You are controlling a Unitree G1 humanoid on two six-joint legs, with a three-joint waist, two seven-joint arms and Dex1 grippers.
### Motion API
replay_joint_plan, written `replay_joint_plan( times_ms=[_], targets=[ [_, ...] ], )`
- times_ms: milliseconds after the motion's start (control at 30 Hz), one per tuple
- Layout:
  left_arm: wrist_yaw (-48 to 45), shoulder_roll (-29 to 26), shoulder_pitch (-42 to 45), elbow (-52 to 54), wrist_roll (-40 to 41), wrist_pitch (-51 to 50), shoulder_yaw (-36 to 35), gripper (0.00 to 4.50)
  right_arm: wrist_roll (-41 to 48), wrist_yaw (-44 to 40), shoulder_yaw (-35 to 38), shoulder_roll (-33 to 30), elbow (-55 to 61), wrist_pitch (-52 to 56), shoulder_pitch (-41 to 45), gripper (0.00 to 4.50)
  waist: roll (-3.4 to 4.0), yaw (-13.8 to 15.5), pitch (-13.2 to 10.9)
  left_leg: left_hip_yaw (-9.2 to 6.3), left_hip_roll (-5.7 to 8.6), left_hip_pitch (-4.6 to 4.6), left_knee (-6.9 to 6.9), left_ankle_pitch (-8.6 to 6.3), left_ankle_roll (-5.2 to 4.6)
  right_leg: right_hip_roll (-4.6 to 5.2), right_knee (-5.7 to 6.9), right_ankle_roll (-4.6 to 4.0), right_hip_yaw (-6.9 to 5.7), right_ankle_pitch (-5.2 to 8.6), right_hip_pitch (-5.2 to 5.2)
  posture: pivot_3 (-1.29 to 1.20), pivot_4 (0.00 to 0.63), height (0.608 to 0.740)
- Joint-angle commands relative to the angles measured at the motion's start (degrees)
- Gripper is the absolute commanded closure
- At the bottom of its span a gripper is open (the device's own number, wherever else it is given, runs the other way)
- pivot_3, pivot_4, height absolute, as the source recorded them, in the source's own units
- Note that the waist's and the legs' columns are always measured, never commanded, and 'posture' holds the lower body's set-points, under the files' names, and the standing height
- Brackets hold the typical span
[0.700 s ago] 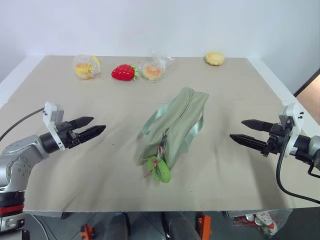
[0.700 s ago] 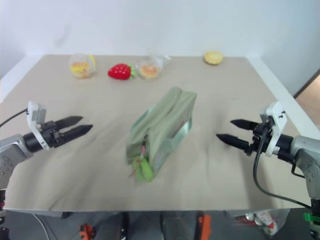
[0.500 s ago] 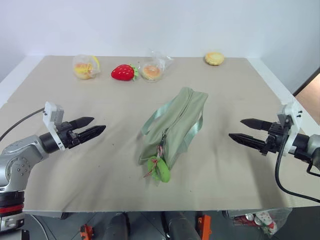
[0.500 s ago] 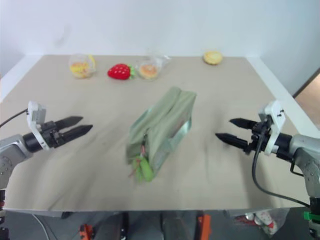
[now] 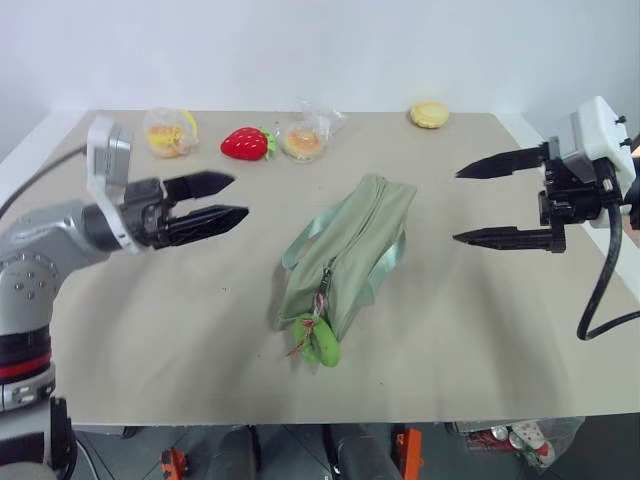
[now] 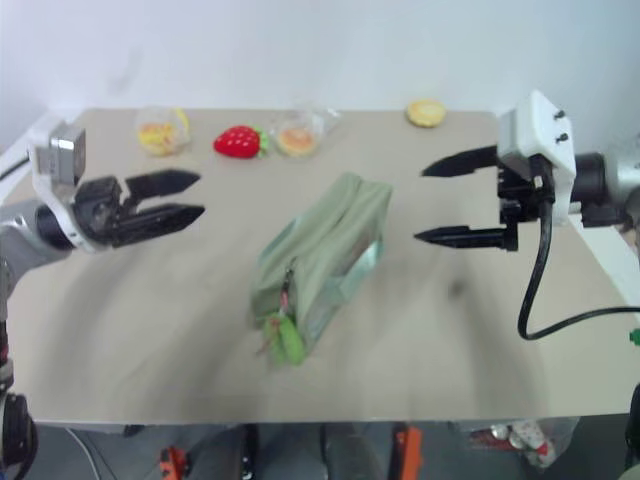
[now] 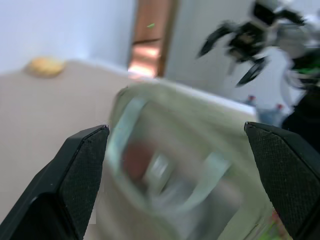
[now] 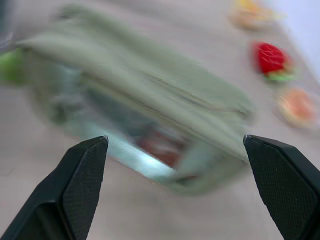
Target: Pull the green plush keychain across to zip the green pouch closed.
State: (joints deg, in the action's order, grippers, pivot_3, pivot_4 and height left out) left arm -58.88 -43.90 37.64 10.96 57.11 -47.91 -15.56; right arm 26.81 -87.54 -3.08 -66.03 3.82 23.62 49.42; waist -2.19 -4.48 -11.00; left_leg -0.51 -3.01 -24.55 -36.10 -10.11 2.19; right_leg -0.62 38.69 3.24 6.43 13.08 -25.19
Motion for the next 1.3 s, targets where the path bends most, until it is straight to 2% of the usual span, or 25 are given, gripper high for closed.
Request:
replay_joint_plan(
  times_ms=[33, 300, 500, 700, 733, 900, 933, 1000, 1033, 1067, 1133, 1300],
  targets=[
    [0.0, 0.6, 3.5, 1.7, 3.2, -1.0, 0.1, 0.02, -1.6, -4.9, -6.4, 0.4, -1.6, -4.8, 6.1, 0.00, 0.01, 0.0, 0.0, 0.01, 0.00, -0.01, 0.00, 0.00, 0.00, 0.00, 0.00, 0.00, 0.01, 0.00, -0.01, 0.00, 0.150, 0.740],
    [1.4, 2.7, 4.3, 2.9, 3.9, -0.6, 1.1, 0.02, -2.7, -5.0, -22.4, 2.8, -6.9, -16.7, 16.0, 0.00, 0.04, 0.0, 0.0, -0.01, 0.00, -0.05, 0.02, 0.00, 0.00, 0.00, 0.02, 0.04, 0.02, 0.00, -0.05, 0.00, 0.150, 0.740],
    [4.8, 4.0, 1.7, 3.9, 5.2, -0.3, -0.5, 0.02, -1.3, -5.0, -29.9, 3.7, -9.0, -21.6, 19.3, 0.00, 0.05, 0.1, 0.0, -0.04, 0.02, -0.09, 0.01, 0.00, 0.00, 0.01, 0.03, 0.19, 0.01, -0.08, -0.05, 0.00, 0.150, 0.740],
    [5.0, 2.9, -3.6, 6.8, 3.1, 0.4, 0.4, 0.02, -4.8, -5.0, -32.5, 8.5, -14.1, -26.0, 20.3, 0.00, 0.05, 0.0, 0.0, -0.09, 0.00, -0.07, -0.06, 0.00, 0.00, -0.01, 0.14, 0.17, -0.03, -0.09, -0.05, 0.00, 0.150, 0.740],
    [4.8, 2.5, -4.4, 7.2, 2.5, 0.5, 0.7, 0.00, -5.3, -5.0, -32.6, 9.3, -15.2, -26.2, 20.3, 0.54, 0.05, 0.0, 0.0, -0.09, 0.00, -0.07, -0.07, 0.00, 0.00, -0.01, 0.16, 0.16, -0.03, -0.09, -0.05, 0.00, 0.150, 0.740],
    [2.6, -0.5, -8.9, 8.2, -2.4, 2.6, 2.3, 0.00, -7.4, -5.0, -32.3, 11.5, -18.5, -28.5, 19.8, 2.06, 0.06, 0.1, 0.0, -0.10, 0.01, -0.07, -0.15, 0.00, 0.00, -0.01, 0.22, -0.05, -0.04, 0.03, -0.03, 0.00, 0.150, 0.740],
    [2.1, -1.3, -9.7, 8.1, -3.4, 3.0, 2.3, 0.00, -7.0, -5.0, -32.4, 11.4, -18.5, -28.3, 19.7, 2.62, 0.06, 0.1, 0.0, -0.10, 0.01, -0.08, -0.17, 0.00, 0.00, 0.00, 0.22, -0.05, -0.04, 0.03, -0.04, 0.00, 0.150, 0.740],
    [0.5, -3.2, -11.6, 8.0, -5.5, 4.2, 2.2, 0.00, -6.5, -5.0, -32.9, 10.8, -18.1, -28.6, 19.4, 2.94, 0.06, 0.1, 0.0, -0.10, 0.01, -0.08, -0.18, 0.00, 0.00, 0.00, 0.23, -0.05, -0.04, 0.03, -0.04, 0.00, 0.150, 0.740],
    [-0.2, -4.0, -12.3, 8.0, -5.7, 4.3, 1.8, 0.00, -6.4, -5.0, -33.2, 10.5, -18.0, -28.8, 19.4, 3.54, 0.06, 0.1, 0.0, -0.10, 0.01, -0.08, -0.18, 0.00, 0.00, 0.00, 0.23, -0.06, -0.04, 0.03, -0.04, 0.00, 0.150, 0.740],
    [-0.8, -4.6, -12.7, 8.1, -5.6, 4.4, 1.3, 0.00, -6.3, -5.0, -33.5, 10.2, -17.9, -28.9, 19.3, 3.67, 0.07, 0.1, 0.0, -0.10, 0.01, -0.08, -0.18, 0.00, 0.00, 0.00, 0.23, -0.07, -0.04, 0.04, -0.04, 0.00, 0.150, 0.740],
    [-2.4, -6.3, -13.5, 8.5, -5.9, 4.7, 0.9, 0.00, -6.1, -5.0, -34.3, 9.5, -17.9, -29.2, 19.2, 4.48, 0.07, 0.1, 0.0, -0.10, -0.01, -0.08, -0.17, 0.00, 0.00, -0.01, 0.24, -0.10, -0.05, 0.06, -0.05, 0.00, 0.150, 0.740],
    [-4.2, -8.9, -13.2, 8.8, -5.6, 4.9, 0.4, 0.00, -11.1, -5.0, -32.4, 12.4, -22.0, -30.7, 19.7, 4.48, 0.06, 0.1, 0.0, -0.09, -0.01, -0.05, -0.18, 0.00, 0.00, 0.00, 0.25, -0.10, -0.05, 0.06, -0.04, 0.00, 0.150, 0.740]
  ],
)
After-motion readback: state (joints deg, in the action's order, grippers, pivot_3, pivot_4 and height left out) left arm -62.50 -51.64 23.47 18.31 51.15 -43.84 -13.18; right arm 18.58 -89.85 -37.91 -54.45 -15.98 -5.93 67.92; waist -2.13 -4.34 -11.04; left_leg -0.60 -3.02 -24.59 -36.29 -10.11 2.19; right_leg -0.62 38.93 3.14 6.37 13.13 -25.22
